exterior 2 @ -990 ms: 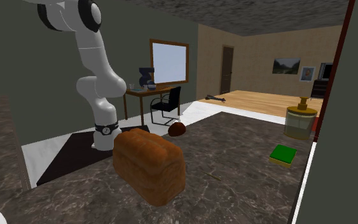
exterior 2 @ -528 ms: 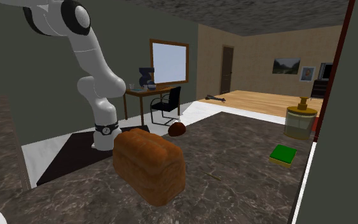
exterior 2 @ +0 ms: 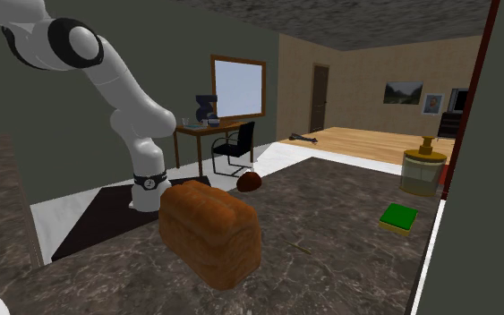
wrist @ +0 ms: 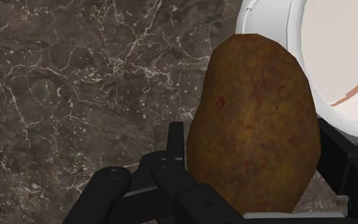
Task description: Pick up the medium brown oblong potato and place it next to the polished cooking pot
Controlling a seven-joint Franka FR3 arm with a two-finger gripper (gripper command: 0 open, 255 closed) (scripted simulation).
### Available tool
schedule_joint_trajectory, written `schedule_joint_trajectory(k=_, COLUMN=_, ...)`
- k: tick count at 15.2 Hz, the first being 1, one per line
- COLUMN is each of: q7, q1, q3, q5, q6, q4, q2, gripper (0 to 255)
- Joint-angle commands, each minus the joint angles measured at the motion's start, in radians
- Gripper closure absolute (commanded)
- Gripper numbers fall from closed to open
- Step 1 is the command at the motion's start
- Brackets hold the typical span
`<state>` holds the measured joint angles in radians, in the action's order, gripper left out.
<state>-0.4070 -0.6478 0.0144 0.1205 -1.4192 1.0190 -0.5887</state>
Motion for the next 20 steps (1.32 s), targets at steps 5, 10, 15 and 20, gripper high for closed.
schedule_joint_trajectory(k=5, q7=0.024, q1=-0.014, q3=0.005, q5=-0.001, q6=-0.044, q4=0.022, q2=-0.024, gripper=255)
schedule_joint_trajectory(k=10, q7=0.032, q1=-0.011, q3=0.006, q5=-0.001, q6=-0.118, q4=0.11, q2=-0.012, gripper=255)
schedule_joint_trajectory(k=15, q7=0.039, q1=-0.01, q3=0.006, q5=-0.001, q6=-0.187, q4=0.181, q2=-0.009, gripper=255)
schedule_joint_trajectory(k=20, q7=0.045, q1=-0.008, q3=0.006, q5=0.0, q6=-0.25, q4=0.239, q2=-0.015, gripper=255)
